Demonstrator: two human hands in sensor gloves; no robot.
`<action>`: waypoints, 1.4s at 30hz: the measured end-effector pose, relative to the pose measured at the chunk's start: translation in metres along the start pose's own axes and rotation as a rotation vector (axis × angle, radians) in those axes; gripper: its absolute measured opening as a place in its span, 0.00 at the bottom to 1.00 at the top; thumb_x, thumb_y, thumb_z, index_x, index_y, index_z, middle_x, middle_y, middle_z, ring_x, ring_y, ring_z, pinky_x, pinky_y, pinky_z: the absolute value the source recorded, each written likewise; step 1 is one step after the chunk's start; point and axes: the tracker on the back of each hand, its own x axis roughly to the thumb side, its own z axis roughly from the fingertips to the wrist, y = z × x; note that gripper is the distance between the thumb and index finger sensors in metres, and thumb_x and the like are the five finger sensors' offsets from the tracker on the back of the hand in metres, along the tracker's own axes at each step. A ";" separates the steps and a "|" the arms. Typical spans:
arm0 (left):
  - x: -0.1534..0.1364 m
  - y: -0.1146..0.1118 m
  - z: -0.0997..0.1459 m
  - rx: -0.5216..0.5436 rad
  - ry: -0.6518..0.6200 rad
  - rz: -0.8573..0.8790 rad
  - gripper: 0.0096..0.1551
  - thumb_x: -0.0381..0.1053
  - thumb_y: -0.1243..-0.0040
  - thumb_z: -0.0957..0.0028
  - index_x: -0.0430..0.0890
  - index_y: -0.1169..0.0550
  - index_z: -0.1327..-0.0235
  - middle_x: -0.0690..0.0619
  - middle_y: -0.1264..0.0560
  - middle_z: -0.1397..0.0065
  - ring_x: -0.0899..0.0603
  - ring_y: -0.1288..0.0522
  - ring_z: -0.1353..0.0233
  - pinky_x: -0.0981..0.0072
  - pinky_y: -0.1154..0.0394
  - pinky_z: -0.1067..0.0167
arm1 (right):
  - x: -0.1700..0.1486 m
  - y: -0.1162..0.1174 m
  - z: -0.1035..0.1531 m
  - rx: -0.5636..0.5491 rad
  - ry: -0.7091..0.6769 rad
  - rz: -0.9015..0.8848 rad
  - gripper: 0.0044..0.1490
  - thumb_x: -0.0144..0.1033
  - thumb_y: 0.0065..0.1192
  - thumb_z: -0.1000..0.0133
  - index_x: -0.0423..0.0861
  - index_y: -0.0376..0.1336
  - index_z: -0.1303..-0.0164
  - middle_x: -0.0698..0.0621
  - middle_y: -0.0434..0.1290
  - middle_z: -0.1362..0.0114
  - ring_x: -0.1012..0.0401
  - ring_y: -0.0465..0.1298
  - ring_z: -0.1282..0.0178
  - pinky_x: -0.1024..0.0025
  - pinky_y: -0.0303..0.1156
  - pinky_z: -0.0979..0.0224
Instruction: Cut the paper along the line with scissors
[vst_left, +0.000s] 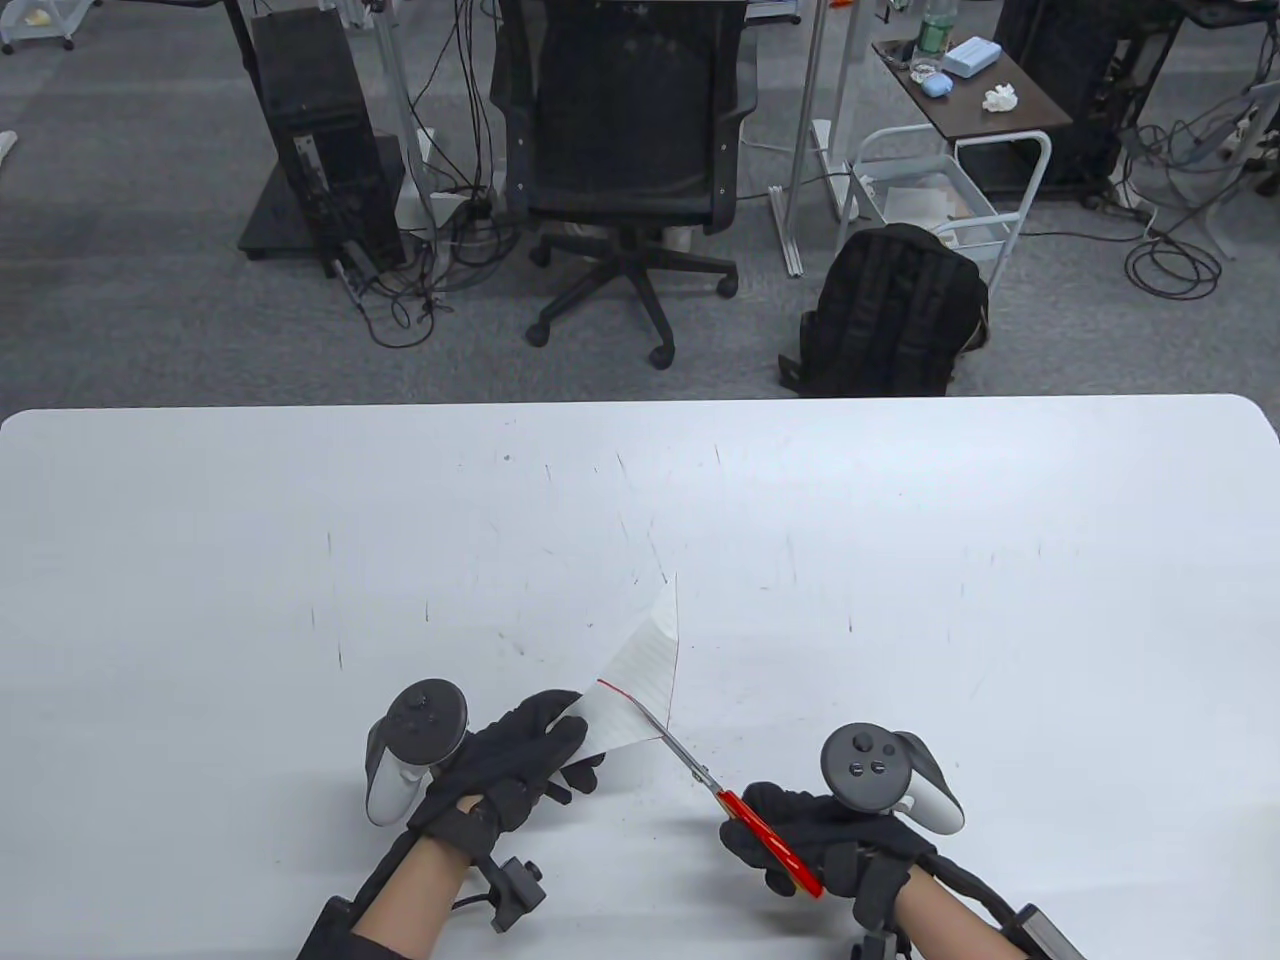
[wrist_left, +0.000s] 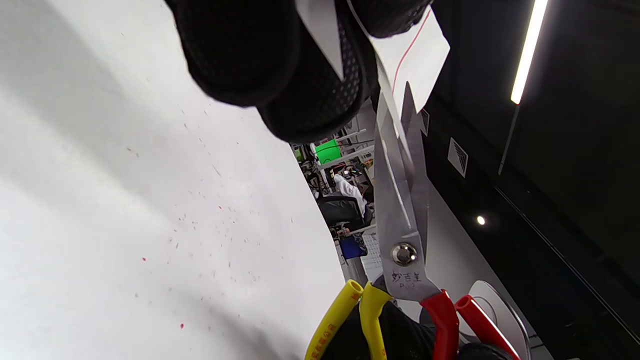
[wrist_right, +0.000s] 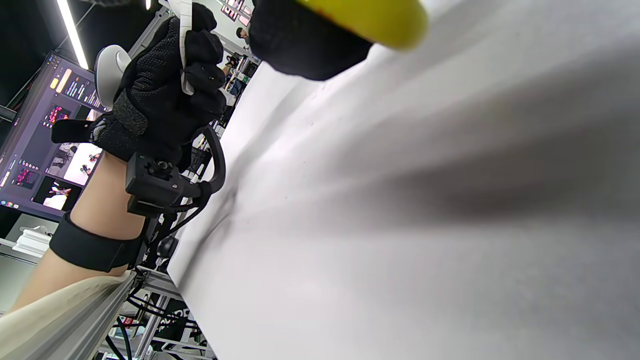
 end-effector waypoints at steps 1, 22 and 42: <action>0.000 0.000 0.000 -0.006 -0.002 0.003 0.22 0.53 0.52 0.31 0.46 0.34 0.28 0.54 0.21 0.41 0.55 0.16 0.46 0.74 0.17 0.50 | 0.000 0.000 0.000 0.001 0.001 0.000 0.46 0.70 0.38 0.37 0.37 0.54 0.34 0.39 0.69 0.39 0.61 0.76 0.57 0.71 0.69 0.55; -0.002 0.001 0.000 -0.014 0.003 0.016 0.22 0.52 0.49 0.32 0.44 0.31 0.30 0.53 0.19 0.44 0.55 0.15 0.49 0.74 0.17 0.53 | 0.001 -0.003 0.001 -0.075 0.009 0.008 0.40 0.65 0.46 0.39 0.38 0.60 0.41 0.42 0.74 0.47 0.66 0.78 0.66 0.78 0.70 0.64; -0.002 -0.002 -0.001 -0.055 0.006 0.035 0.22 0.54 0.49 0.33 0.41 0.25 0.36 0.53 0.16 0.53 0.57 0.14 0.58 0.76 0.16 0.61 | 0.001 0.000 0.001 0.012 -0.025 0.019 0.45 0.69 0.39 0.37 0.37 0.56 0.35 0.40 0.70 0.40 0.61 0.76 0.59 0.72 0.69 0.57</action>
